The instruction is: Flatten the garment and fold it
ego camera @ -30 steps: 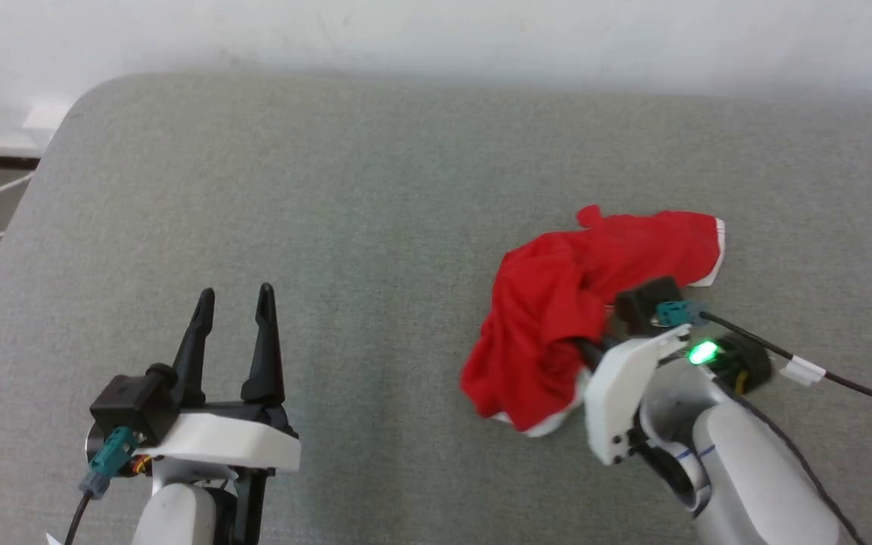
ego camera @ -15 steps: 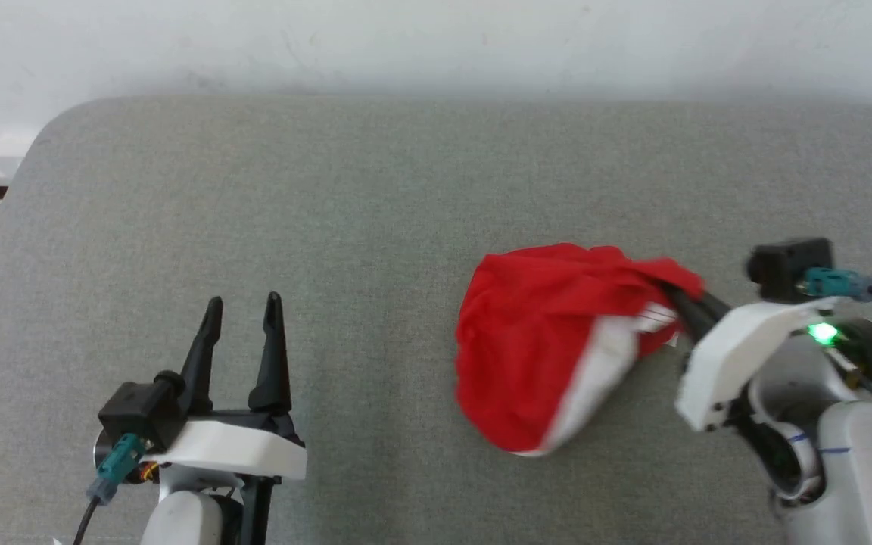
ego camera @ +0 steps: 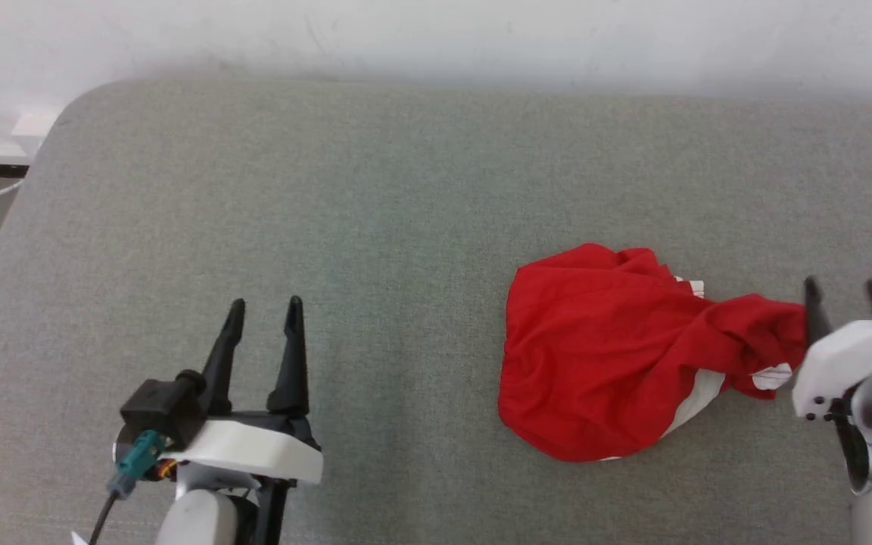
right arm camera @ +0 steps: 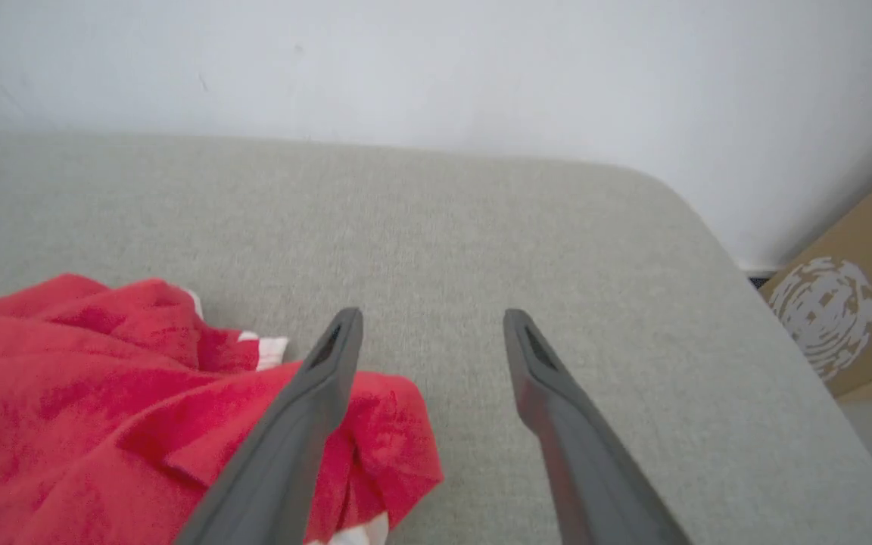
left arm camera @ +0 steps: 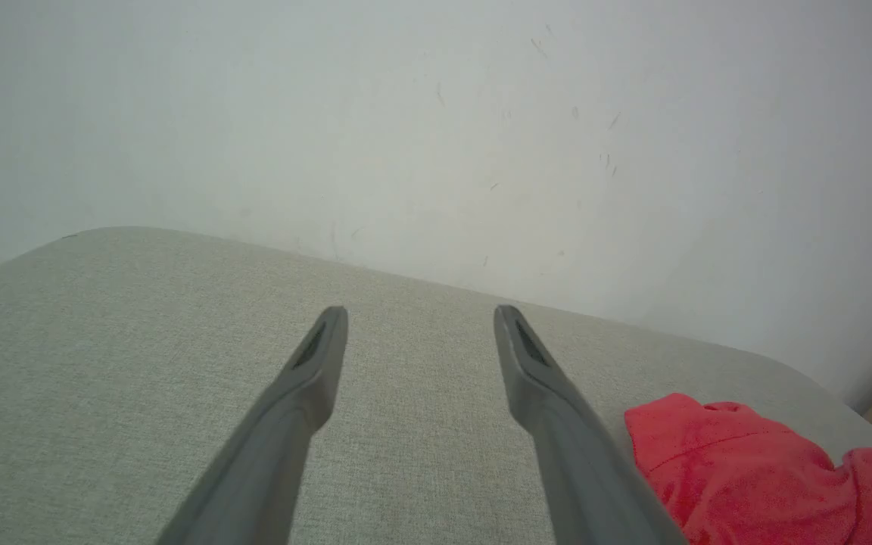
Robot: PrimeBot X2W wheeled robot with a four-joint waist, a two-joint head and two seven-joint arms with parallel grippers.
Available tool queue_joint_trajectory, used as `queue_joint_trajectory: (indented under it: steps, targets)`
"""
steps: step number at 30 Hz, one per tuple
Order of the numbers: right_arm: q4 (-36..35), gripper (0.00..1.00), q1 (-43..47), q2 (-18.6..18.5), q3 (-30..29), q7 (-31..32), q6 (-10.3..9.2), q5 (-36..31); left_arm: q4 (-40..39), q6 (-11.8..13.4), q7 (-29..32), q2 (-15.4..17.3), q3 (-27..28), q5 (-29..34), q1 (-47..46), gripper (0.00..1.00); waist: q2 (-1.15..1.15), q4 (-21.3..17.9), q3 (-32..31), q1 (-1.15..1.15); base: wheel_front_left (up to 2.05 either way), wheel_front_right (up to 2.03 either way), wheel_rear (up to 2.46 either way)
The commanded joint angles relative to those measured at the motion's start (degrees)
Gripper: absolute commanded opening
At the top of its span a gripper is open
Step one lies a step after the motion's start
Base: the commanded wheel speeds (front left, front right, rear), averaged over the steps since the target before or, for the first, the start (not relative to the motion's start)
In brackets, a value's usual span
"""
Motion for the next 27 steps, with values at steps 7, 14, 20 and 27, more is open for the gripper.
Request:
queue_joint_trajectory:
  steps: [7, 14, 20, 27]
  targets:
    - [-10.57, 1.0, 10.36, 1.13, 4.68, -15.43, -0.05, 3.44, 2.46, -1.21, -0.26, -0.06, -6.84, -0.47, -1.54, 1.0, 0.0, -1.25, -1.58, 0.0, 0.0, 0.0, 0.0]
    - [-13.41, 1.0, 15.99, 1.16, 12.52, -17.79, -0.05, 7.87, 10.88, -1.41, 2.99, -0.06, -18.64, -4.25, -7.4, 1.0, 0.0, -6.22, -0.77, 0.0, 0.0, 0.0, 0.0]
    - [-12.65, 1.0, 15.67, 1.16, 15.71, -17.94, -0.05, 10.64, 18.53, 1.71, 13.91, -0.06, -24.49, -7.67, -12.6, 1.0, 0.0, -10.22, 0.82, 0.0, 0.0, 0.0, 0.0]
    - [-11.46, 1.0, 14.77, 1.16, 17.4, -18.67, -0.05, 12.37, 25.1, 4.74, 26.27, -0.04, -26.56, -10.47, -16.38, 1.0, 0.0, -13.41, 2.25, 0.0, 0.0, 0.0, 0.0]
